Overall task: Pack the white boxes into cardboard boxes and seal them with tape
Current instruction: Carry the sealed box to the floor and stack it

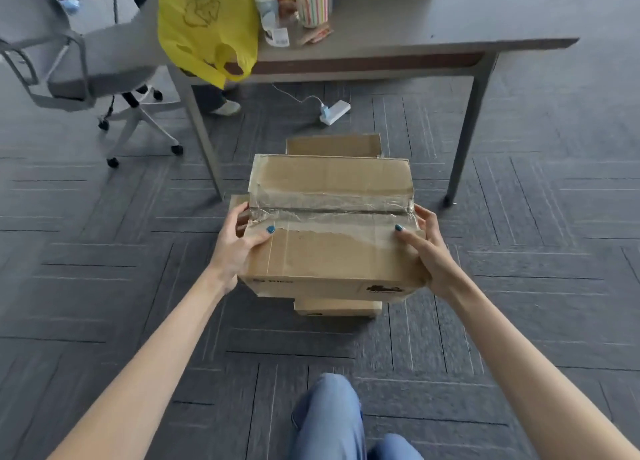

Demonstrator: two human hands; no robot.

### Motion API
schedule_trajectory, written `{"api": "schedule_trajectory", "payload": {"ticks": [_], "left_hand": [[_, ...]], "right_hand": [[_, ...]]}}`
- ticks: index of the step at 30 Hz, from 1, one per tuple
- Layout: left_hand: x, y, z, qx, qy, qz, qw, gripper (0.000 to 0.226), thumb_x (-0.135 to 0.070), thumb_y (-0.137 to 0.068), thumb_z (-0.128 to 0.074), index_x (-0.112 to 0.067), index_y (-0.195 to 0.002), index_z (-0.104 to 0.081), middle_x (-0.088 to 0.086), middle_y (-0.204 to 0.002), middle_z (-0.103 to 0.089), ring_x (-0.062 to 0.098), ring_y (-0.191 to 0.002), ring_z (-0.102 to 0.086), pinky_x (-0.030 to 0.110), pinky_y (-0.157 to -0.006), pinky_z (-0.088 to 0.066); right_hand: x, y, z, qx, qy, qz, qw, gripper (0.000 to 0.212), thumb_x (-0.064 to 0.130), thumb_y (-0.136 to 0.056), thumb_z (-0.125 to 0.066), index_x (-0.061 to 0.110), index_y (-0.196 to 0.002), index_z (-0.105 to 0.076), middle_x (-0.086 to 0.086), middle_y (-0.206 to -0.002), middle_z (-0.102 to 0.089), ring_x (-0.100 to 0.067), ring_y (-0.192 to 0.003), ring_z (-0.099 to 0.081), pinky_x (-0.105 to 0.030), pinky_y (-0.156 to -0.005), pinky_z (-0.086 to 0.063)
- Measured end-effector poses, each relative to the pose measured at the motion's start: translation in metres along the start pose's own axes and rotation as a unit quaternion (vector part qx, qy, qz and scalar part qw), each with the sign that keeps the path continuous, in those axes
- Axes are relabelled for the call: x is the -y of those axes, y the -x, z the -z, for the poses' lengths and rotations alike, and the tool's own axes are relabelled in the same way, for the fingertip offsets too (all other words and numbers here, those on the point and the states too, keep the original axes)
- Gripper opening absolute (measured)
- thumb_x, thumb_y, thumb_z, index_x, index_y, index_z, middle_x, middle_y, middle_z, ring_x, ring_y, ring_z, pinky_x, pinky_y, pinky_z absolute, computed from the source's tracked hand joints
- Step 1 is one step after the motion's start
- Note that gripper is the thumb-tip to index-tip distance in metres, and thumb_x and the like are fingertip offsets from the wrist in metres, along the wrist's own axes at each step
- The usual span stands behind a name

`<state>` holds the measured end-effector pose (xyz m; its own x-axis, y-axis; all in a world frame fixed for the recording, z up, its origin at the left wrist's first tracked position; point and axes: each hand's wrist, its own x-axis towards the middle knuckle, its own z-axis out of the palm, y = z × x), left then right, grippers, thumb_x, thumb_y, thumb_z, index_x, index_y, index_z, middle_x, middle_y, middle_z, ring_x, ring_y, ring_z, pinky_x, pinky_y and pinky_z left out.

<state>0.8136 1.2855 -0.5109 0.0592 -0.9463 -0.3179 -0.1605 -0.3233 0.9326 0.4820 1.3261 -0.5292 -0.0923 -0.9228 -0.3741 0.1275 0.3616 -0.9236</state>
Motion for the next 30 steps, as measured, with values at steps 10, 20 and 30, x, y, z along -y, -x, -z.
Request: {"api": "schedule_trajectory", "payload": {"ticks": [10,20,30], "left_hand": [[0.2,-0.053,-0.056,-0.016,0.035,0.006,0.999,0.071,-0.011,-0.086,-0.072,-0.028,-0.146,-0.038,-0.012,-0.119,-0.057,0.006,-0.1,-0.062,0.029,-0.079,-0.053],[0.31,-0.111,-0.086,-0.011,0.055,0.01,0.998,0.072,-0.009,-0.08,-0.076,-0.031,-0.14,-0.044,0.006,-0.125,-0.064,0.029,-0.112,-0.064,0.053,-0.097,-0.051],[0.346,-0.149,-0.087,-0.034,0.04,0.012,0.999,0.07,-0.005,-0.078,-0.077,-0.03,-0.137,-0.048,0.005,-0.132,-0.06,0.026,-0.118,-0.061,0.051,-0.101,-0.048]], "right_hand": [[-0.202,-0.085,0.038,0.007,0.01,0.041,0.999,0.058,0.027,-0.091,-0.067,0.036,-0.138,-0.035,0.001,-0.145,-0.044,-0.024,-0.121,-0.056,-0.043,-0.088,-0.054],[-0.313,-0.148,0.055,0.002,-0.004,0.047,0.999,0.057,0.023,-0.09,-0.067,0.034,-0.138,-0.036,-0.006,-0.142,-0.048,-0.026,-0.115,-0.061,-0.046,-0.086,-0.056],[-0.34,-0.191,0.053,0.012,0.017,0.04,0.999,0.058,0.02,-0.091,-0.066,0.034,-0.139,-0.037,-0.003,-0.142,-0.047,-0.026,-0.117,-0.058,-0.054,-0.096,-0.05]]}}
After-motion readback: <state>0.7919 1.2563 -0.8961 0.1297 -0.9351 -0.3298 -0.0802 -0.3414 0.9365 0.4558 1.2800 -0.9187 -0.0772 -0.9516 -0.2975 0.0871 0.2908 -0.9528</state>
